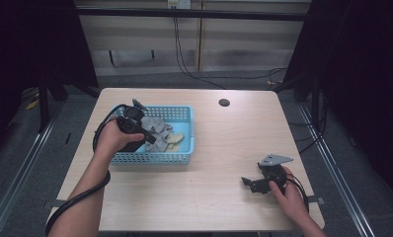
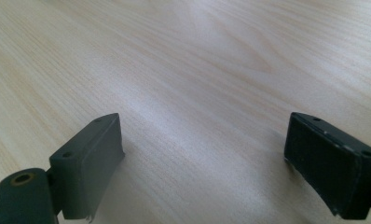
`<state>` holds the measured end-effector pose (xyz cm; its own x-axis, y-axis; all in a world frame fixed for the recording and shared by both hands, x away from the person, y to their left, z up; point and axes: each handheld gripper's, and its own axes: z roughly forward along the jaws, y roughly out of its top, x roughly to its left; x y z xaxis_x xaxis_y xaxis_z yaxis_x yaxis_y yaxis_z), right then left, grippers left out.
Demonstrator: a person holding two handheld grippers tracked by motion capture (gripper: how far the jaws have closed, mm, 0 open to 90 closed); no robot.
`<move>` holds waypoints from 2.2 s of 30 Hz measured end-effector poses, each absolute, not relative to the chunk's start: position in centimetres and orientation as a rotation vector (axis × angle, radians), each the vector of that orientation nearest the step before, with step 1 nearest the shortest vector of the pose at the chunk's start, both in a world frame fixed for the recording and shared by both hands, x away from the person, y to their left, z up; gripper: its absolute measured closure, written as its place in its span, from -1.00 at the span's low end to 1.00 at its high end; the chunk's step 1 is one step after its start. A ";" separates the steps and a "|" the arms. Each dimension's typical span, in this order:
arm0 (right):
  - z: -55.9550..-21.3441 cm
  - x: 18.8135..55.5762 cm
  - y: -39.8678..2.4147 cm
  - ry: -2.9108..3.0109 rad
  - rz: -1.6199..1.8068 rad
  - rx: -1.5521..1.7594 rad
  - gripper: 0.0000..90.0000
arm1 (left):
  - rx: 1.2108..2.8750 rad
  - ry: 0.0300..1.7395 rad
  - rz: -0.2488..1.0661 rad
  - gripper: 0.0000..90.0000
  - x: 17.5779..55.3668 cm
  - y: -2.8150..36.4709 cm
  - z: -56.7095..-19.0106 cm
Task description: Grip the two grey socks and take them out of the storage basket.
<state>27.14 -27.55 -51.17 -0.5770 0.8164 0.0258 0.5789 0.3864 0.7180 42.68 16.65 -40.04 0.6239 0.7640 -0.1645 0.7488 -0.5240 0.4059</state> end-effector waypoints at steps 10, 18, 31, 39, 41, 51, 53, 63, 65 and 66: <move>-51.2 27.2 -27.5 2.318 0.996 1.214 -0.76 | 2.407 1.299 0.077 -0.38 44.6 16.5 -42.4; -51.2 27.2 -27.5 2.320 0.996 1.211 -0.76 | 2.422 1.331 0.076 -0.26 45.1 16.0 -43.9; -51.2 27.2 -27.5 2.320 0.996 1.212 -0.76 | 2.415 1.395 0.017 0.13 45.3 16.0 -45.4; -51.2 27.2 -27.5 2.320 0.996 1.212 -0.76 | 2.413 1.441 -0.028 0.89 45.5 15.9 -45.1; -51.2 27.2 -27.5 2.319 0.996 1.212 -0.76 | 2.415 1.432 -0.023 0.92 45.5 15.9 -44.5; -51.2 27.2 -27.5 2.320 0.997 1.213 -0.76 | 2.402 1.382 0.007 0.93 45.0 15.8 -41.2; -51.2 27.2 -27.5 2.320 0.996 1.212 -0.76 | 2.408 1.363 0.016 0.93 44.9 15.7 -40.3; -51.2 27.2 -27.5 2.317 0.999 1.216 -0.76 | 2.431 1.283 0.035 0.94 44.5 15.2 -37.2; -51.2 27.2 -27.5 2.318 1.000 1.216 -0.76 | 2.419 1.275 0.030 0.94 44.5 15.2 -36.8; -51.2 27.2 -27.5 2.317 0.999 1.215 -0.76 | 2.416 1.270 0.031 0.94 44.5 15.2 -36.6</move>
